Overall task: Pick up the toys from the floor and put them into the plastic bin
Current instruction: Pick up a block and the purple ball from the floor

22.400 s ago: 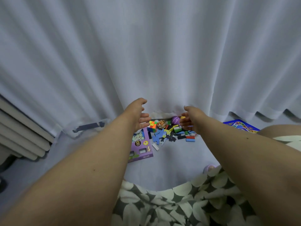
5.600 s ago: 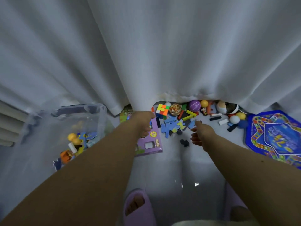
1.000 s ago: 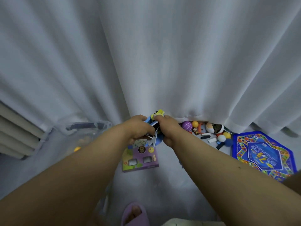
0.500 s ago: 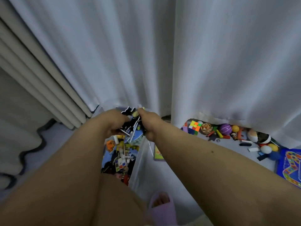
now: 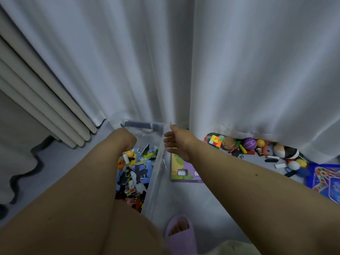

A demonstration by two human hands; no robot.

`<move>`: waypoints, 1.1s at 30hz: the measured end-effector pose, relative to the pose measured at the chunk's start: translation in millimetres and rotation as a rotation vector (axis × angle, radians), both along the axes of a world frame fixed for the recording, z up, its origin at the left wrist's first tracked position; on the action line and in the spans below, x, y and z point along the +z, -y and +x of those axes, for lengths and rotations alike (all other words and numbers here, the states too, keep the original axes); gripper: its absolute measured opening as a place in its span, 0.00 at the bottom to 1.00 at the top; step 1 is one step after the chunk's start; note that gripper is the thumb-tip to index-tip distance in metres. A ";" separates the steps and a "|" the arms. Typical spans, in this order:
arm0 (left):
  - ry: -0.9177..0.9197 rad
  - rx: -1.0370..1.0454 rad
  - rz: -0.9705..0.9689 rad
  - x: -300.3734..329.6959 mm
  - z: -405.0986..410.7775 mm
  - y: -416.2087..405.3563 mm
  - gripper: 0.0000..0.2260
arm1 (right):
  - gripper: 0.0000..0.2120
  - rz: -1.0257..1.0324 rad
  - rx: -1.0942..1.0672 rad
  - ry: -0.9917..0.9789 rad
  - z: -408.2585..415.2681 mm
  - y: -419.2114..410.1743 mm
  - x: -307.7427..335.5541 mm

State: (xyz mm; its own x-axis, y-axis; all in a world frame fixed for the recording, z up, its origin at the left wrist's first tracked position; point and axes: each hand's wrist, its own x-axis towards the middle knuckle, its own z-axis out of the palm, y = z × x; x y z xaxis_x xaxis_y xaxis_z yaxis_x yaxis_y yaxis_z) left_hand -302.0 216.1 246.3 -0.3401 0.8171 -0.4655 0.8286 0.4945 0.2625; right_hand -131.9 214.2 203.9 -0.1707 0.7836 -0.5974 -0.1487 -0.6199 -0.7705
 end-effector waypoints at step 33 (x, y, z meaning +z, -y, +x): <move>0.084 -0.966 -0.164 -192.0 294.8 4.5 0.17 | 0.16 -0.263 0.238 1.004 316.6 88.5 -181.7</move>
